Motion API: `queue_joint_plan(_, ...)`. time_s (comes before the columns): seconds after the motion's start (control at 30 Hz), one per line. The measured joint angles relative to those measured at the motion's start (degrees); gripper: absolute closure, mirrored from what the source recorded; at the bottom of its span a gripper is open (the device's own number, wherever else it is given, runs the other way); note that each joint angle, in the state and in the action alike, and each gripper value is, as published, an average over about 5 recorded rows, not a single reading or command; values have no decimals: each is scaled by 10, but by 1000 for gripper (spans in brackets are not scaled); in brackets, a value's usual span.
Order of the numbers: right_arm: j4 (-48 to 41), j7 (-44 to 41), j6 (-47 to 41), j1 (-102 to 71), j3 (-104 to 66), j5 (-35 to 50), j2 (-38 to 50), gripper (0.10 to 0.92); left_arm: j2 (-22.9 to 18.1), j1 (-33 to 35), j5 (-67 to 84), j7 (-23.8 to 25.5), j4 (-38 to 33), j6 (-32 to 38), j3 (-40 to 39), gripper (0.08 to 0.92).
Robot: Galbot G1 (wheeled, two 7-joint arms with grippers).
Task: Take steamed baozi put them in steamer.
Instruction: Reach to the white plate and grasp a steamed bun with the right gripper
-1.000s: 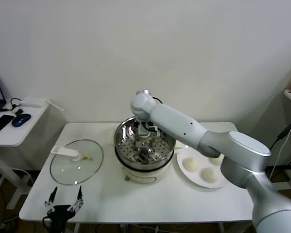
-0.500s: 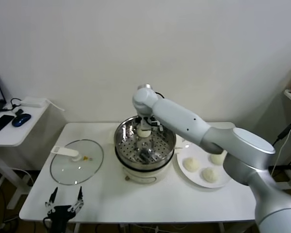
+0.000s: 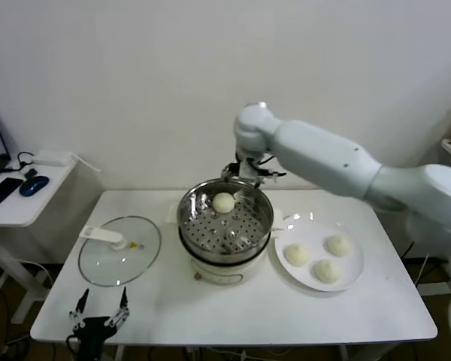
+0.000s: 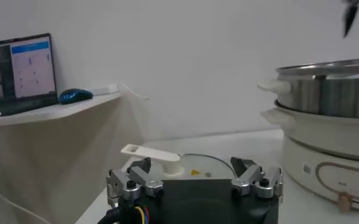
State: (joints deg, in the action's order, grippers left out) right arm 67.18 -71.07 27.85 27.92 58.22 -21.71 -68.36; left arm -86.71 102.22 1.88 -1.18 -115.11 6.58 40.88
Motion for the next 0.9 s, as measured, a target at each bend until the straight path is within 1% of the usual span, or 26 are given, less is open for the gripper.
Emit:
queue_joint_plan(0.23, 16, 10, -110, 57, 79, 208, 98, 203, 0, -6, 0, 1, -1, -2, -5, 177)
queue_joint_plan(0.4, 11, 20, -175, 66, 106, 304, 160, 203, 0, -8, -2, 2, -2, -3, -8, 177)
queue_joint_plan(0.5, 7, 24, -204, 59, 114, 333, 191, 203, 0, -8, -2, 2, -3, -4, -9, 177)
queue_joint_plan(0.63, 3, 30, -237, 34, 114, 350, 221, 203, 0, -8, -3, 3, -3, -4, -9, 177)
queue_joint_plan(0.9, -2, 47, -288, -33, 88, 360, 242, 203, 1, -4, -3, 2, -1, -2, -11, 177)
